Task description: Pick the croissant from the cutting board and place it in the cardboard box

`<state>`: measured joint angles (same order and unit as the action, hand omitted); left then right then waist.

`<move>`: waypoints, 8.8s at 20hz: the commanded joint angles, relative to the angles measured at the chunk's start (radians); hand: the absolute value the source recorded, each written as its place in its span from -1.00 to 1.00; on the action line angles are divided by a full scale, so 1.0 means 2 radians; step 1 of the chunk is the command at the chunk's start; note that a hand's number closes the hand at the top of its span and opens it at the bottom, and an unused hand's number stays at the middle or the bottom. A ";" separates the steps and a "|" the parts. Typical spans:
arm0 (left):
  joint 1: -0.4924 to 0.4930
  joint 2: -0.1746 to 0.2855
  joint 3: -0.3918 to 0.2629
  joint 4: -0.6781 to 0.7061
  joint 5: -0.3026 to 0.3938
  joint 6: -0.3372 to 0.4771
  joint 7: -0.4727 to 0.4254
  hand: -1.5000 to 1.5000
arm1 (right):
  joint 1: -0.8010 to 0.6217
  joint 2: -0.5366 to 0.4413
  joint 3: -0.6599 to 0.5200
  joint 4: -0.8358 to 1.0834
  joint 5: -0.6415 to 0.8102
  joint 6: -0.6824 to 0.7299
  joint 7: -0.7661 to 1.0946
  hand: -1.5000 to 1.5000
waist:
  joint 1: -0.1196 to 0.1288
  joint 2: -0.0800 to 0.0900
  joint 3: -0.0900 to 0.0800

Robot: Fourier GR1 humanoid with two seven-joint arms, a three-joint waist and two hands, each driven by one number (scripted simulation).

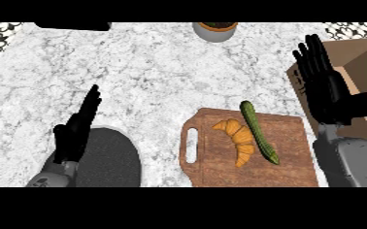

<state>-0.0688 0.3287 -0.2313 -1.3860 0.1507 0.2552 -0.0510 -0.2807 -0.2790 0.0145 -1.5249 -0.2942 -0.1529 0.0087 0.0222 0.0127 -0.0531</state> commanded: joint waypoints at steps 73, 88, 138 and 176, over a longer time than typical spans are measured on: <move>-0.053 -0.015 0.087 -0.102 -0.116 -0.210 -0.005 0.00 | -0.002 -0.066 0.256 -0.085 0.729 0.352 -0.090 -1.00 | -0.010 -0.006 0.027; -0.073 -0.034 0.121 -0.084 -0.132 -0.235 -0.003 0.00 | 0.005 -0.005 0.233 0.031 0.823 0.266 -0.113 -1.00 | -0.010 -0.006 0.027; -0.084 -0.043 0.143 -0.086 -0.133 -0.259 0.013 0.00 | -0.305 0.023 -0.166 0.178 0.825 0.015 0.322 1.00 | -0.013 -0.007 0.027; -0.067 -0.052 0.146 -0.091 -0.154 -0.255 -0.004 0.00 | -0.239 -0.131 -0.449 0.309 0.460 0.136 0.027 -1.00 | -0.018 -0.011 0.028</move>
<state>-0.1987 0.2248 0.0571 -1.5653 -0.1577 -0.2551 -0.0676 -0.6975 -0.5827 -0.7358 -0.8769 0.7710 0.2107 0.0831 -0.0099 -0.0058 0.0029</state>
